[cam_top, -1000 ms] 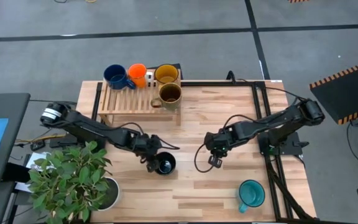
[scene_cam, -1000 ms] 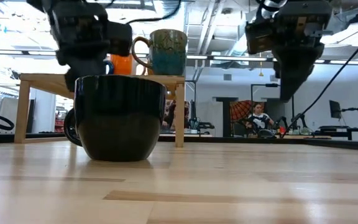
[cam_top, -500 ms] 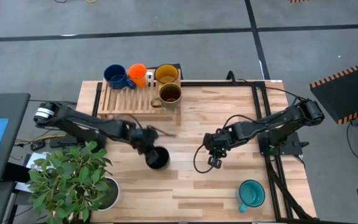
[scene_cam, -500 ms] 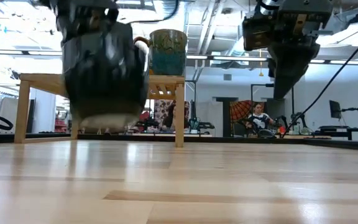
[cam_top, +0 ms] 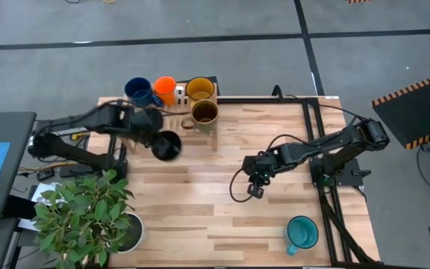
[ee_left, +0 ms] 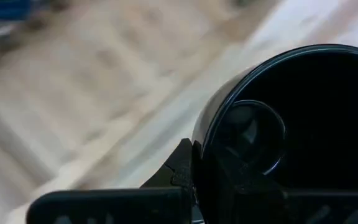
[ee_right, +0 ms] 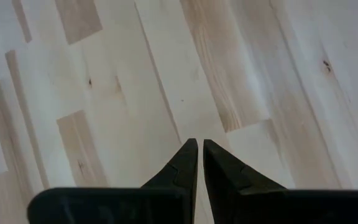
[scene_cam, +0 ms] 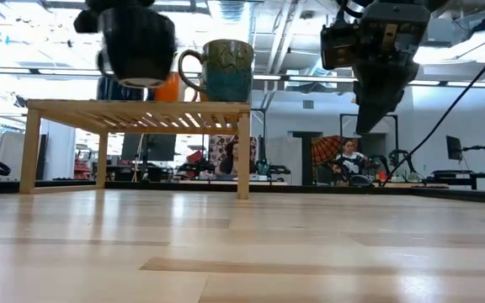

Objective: Place coffee mugs
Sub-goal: Put the black mug on the shelf

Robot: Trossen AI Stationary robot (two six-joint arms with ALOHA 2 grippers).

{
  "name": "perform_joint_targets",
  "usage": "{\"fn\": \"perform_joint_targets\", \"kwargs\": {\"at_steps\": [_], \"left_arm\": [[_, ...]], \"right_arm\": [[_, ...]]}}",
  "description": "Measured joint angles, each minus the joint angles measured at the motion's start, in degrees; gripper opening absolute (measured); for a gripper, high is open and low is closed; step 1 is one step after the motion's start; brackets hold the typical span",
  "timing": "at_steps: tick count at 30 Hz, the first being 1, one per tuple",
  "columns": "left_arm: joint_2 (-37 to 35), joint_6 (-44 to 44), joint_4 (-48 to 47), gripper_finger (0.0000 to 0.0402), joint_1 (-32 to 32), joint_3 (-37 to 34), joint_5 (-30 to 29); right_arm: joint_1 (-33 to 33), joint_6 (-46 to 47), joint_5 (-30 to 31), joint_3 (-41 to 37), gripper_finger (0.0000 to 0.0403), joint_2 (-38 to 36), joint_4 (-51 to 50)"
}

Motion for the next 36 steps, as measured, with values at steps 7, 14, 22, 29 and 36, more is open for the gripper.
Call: {"fn": "perform_joint_targets", "kwargs": {"at_steps": [7, 14, 22, 29, 36], "left_arm": [[-0.1, 6.0, -3.7, 0.0006, 9.2, 4.4, -5.4], [3.1, 13.8, -1.2, 0.0005, 18.0, 4.3, -4.0], [3.1, 18.5, 4.0, 0.0005, 22.3, 4.3, -0.3], [3.1, 18.3, 5.0, 0.0025, 23.0, 2.6, -0.2], [3.0, 18.5, 7.9, 0.0034, 23.0, 0.3, -1.6]], "right_arm": [[0.0, 0.0, -0.1, 0.0, 0.0054, 0.0, 1.2], [0.0, 0.0, -0.1, 0.0, 0.0054, 0.0, 2.1], [0.0, 0.0, -0.1, 0.0, 0.0054, 0.0, 3.0], [-0.9, 0.0, 0.0, 0.0, 0.0054, 0.0, 3.5], [-1.8, 0.0, 0.0, 0.0, 0.0054, 0.0, 3.9]]}}
